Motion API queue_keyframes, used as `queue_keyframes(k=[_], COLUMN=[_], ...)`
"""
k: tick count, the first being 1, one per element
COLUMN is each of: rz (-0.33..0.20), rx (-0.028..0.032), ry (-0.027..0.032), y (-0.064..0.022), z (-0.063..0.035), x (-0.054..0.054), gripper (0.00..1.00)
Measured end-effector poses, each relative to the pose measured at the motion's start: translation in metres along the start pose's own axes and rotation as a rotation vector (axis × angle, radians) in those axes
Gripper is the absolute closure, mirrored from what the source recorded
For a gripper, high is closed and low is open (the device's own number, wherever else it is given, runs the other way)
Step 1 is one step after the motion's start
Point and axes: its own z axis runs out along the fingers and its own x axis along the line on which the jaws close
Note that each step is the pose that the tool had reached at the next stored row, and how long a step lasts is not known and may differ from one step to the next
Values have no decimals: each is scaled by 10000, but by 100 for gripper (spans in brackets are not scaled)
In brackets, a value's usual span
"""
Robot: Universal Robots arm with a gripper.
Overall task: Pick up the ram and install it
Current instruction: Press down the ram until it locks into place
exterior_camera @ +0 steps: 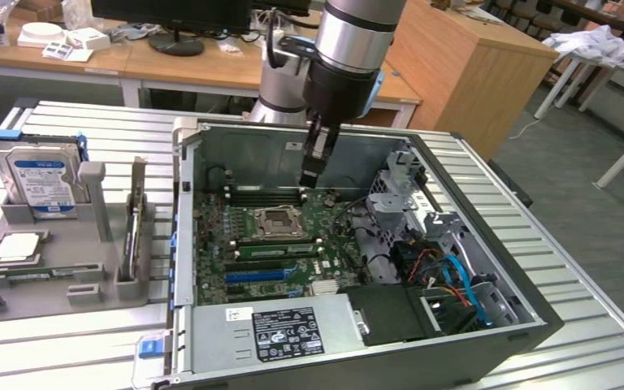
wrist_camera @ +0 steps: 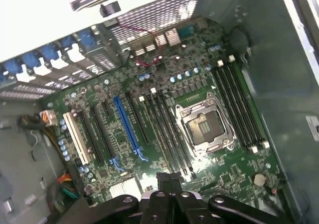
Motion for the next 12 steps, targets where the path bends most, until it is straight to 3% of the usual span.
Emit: queue_keyframes(k=[12], rz=[1927], rx=[18], ry=[-51], y=[0], z=[0], x=[0], gripper=[89])
